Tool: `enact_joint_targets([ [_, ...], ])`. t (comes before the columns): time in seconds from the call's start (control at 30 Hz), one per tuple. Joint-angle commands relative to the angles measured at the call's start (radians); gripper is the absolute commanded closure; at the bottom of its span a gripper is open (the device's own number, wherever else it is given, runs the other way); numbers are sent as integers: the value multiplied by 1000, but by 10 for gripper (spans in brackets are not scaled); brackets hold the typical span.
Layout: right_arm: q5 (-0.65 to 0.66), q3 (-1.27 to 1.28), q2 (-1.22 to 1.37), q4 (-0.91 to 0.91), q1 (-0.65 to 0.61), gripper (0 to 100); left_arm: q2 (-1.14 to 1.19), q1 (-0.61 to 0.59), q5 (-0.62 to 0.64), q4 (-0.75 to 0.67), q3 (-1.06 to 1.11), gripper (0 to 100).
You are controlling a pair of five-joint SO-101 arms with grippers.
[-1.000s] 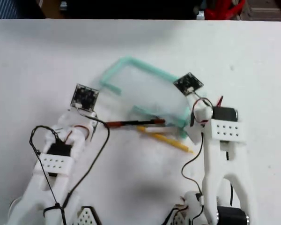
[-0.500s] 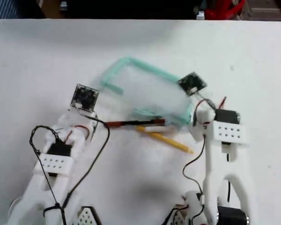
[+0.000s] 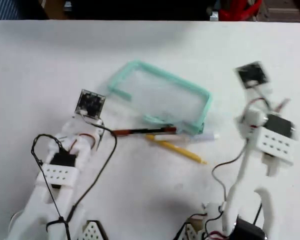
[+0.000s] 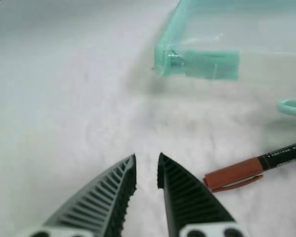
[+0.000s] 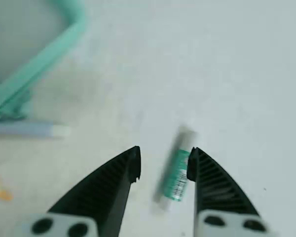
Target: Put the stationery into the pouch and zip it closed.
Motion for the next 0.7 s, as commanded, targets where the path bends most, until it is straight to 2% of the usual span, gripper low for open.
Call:
enact_joint_targets([
  [0.0,44,-80,116,-180,191,840,-7,-1,-3,-17,-23,908],
  [0.07,57,-167,278,-193,263,840,-7,1,-3,-17,-23,908],
  [0.2,58,-476,636,-51,348,843,-7,2,-3,-17,-21,908],
  [0.3,63,-704,858,105,375,947,-5,-4,-3,-17,-21,908],
  [0.33,64,-769,928,148,375,988,-5,-4,-3,-17,-21,908],
  [0.43,66,-910,1092,260,367,954,-5,-2,-3,-18,-21,908],
  [0.5,97,-971,1164,317,346,973,-5,-1,-3,-20,-21,908],
  [0.67,150,-997,1225,456,234,979,-2,1,-6,-23,-21,908],
])
